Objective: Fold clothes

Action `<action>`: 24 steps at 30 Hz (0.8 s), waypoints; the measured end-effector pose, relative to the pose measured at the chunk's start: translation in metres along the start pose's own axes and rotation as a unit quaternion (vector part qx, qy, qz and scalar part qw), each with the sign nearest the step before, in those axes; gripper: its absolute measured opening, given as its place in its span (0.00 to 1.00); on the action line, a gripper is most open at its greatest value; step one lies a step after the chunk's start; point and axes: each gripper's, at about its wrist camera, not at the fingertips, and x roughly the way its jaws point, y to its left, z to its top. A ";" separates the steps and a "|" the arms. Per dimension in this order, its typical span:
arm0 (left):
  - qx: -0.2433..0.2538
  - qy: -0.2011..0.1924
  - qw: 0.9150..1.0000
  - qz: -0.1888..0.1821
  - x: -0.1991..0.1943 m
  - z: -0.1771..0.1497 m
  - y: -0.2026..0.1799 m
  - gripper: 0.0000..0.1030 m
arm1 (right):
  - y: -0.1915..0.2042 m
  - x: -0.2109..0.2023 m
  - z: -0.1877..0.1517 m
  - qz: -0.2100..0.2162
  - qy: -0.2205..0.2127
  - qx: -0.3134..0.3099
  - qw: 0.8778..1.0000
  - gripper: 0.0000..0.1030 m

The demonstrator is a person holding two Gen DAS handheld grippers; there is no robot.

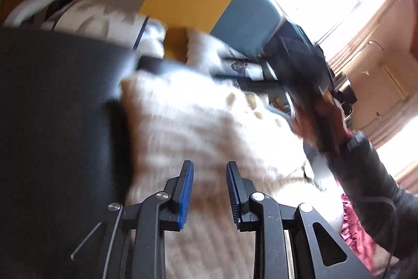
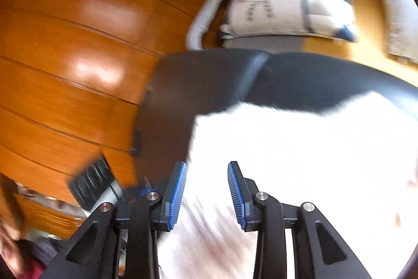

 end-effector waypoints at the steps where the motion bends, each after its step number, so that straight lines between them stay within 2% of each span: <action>1: 0.008 -0.001 1.000 0.007 0.003 0.007 -0.004 0.29 | -0.004 -0.008 -0.010 -0.022 -0.002 0.006 1.000 0.33; 4: 0.010 0.031 0.998 0.052 0.030 0.017 0.000 0.29 | -0.032 -0.042 -0.047 -0.083 -0.033 0.041 0.995 0.33; 6: 0.012 0.058 0.995 0.080 0.047 0.017 0.005 0.29 | -0.051 -0.057 -0.065 -0.134 -0.061 0.068 0.987 0.33; 7: 0.018 0.055 0.995 0.080 0.050 0.013 0.007 0.29 | -0.062 -0.063 -0.073 -0.151 -0.076 0.081 0.982 0.28; 8: 0.026 0.050 0.995 0.079 0.050 0.009 0.010 0.31 | -0.073 -0.070 -0.081 -0.162 -0.093 0.093 0.978 0.16; 9: 0.019 0.048 0.996 0.075 0.050 0.007 0.012 0.30 | -0.083 -0.075 -0.087 -0.159 -0.110 0.105 0.975 0.07; 11: -0.004 0.048 0.996 0.075 0.052 0.009 0.017 0.30 | -0.095 -0.080 -0.098 -0.130 -0.140 0.122 0.974 0.04; 13: -0.027 0.049 0.996 0.077 0.053 0.011 0.021 0.30 | -0.093 -0.084 -0.103 -0.112 -0.163 0.122 0.973 0.08; 15: -0.027 0.039 0.995 0.083 0.045 0.009 0.014 0.31 | -0.091 -0.093 -0.113 -0.091 -0.188 0.128 0.970 0.25; 20: -0.002 0.009 0.996 0.084 0.020 0.003 -0.013 0.40 | -0.082 -0.133 -0.153 -0.081 -0.235 0.155 0.956 0.26; 22: 0.015 0.009 0.996 0.089 0.021 0.001 -0.020 0.41 | -0.090 -0.147 -0.170 -0.087 -0.251 0.176 0.948 0.26; 24: 0.006 0.027 0.994 0.102 0.030 -0.001 -0.015 0.41 | -0.099 -0.158 -0.185 -0.103 -0.265 0.197 0.938 0.26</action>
